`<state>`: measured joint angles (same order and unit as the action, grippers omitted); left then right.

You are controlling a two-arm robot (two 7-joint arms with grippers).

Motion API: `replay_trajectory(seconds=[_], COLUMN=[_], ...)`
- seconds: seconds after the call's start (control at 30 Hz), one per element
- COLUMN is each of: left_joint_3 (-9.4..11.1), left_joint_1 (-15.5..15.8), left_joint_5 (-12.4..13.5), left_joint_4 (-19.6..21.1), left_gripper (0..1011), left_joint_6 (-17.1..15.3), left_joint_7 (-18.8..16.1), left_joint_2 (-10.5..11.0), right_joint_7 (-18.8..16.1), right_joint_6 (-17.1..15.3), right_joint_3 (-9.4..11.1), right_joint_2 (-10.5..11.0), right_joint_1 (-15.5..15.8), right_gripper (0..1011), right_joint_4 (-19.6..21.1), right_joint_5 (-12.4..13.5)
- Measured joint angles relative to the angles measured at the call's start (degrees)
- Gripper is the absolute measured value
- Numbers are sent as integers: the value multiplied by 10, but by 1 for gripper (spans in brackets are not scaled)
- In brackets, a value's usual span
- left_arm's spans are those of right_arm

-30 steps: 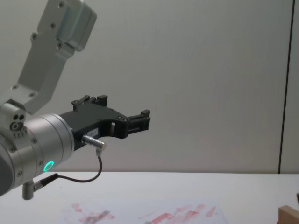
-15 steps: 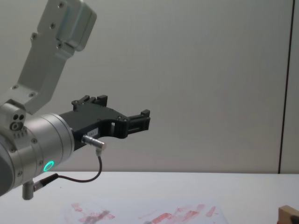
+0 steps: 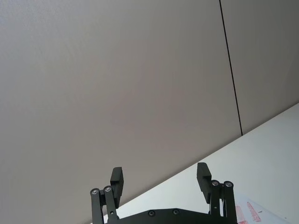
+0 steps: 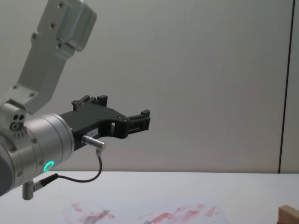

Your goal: Use the one hand to pick up the stamp and affix it onto the A4 paper.

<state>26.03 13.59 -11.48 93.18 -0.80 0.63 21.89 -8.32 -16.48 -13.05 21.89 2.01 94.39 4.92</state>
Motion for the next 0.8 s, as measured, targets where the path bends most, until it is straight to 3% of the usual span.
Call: replay_trajectory(seconds=[0.3, 0.53, 0.8], left_joint_3=[0, 0, 0], left_joint_1=[0, 0, 0], left_joint_5=[0, 0, 0], left_joint_4=[0, 0, 0], left_gripper=[1002, 1002, 1002], left_joint_6=[0, 0, 0], left_joint_7=[0, 0, 0], left_joint_2=[0, 0, 0], right_joint_7=[-7, -10, -12], right_joint_6=[-1, -1, -1], right_joint_3=[-5, -7, -8], right_joint_2=[-12, -17, -20], right_joint_1=[-17, -24, -28], right_gripper=[998, 855, 603], right_joint_4=[-24, -34, -40], right_joint_5=[-10, -15, -17])
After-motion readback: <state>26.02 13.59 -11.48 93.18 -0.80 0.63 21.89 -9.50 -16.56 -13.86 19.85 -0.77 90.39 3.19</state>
